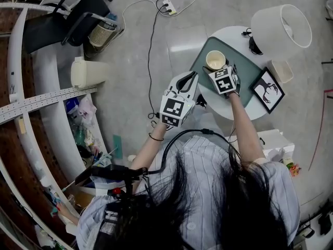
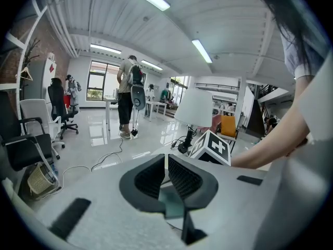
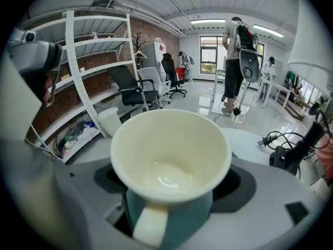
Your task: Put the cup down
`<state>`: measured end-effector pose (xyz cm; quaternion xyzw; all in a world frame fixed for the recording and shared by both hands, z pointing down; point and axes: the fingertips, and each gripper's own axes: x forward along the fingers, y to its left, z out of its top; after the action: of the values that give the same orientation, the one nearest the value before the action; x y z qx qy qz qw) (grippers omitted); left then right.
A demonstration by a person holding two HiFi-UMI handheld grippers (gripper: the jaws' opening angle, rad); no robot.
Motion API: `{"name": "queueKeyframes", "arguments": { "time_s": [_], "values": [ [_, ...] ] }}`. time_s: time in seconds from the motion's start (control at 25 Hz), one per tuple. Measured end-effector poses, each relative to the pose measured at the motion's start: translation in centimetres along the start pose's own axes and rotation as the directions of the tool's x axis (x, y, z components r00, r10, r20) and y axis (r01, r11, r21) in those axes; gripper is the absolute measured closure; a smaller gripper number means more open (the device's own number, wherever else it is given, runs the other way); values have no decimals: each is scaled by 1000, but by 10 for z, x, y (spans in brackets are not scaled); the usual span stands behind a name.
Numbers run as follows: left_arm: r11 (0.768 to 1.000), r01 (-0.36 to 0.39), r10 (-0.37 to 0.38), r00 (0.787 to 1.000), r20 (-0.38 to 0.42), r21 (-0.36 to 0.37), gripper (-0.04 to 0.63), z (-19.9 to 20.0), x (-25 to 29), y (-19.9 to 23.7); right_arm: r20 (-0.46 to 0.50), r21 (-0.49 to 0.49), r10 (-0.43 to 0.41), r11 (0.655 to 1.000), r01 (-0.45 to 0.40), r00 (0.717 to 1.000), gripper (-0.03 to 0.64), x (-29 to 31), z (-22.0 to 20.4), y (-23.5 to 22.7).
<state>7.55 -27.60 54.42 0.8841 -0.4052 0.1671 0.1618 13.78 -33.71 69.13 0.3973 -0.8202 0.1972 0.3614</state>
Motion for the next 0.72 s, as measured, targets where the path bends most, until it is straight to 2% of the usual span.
{"name": "queueKeyframes", "arguments": {
  "time_s": [0.28, 0.72],
  "values": [
    [1000, -24, 24, 1000, -12, 2, 577, -3, -9, 6, -34, -46, 3, 999, -4, 999, 196, 10, -10, 5],
    [1000, -30, 30, 1000, -8, -10, 577, -10, -16, 11, -1, -40, -11, 999, 11, 1000, 198, 14, -10, 8]
  ]
}}
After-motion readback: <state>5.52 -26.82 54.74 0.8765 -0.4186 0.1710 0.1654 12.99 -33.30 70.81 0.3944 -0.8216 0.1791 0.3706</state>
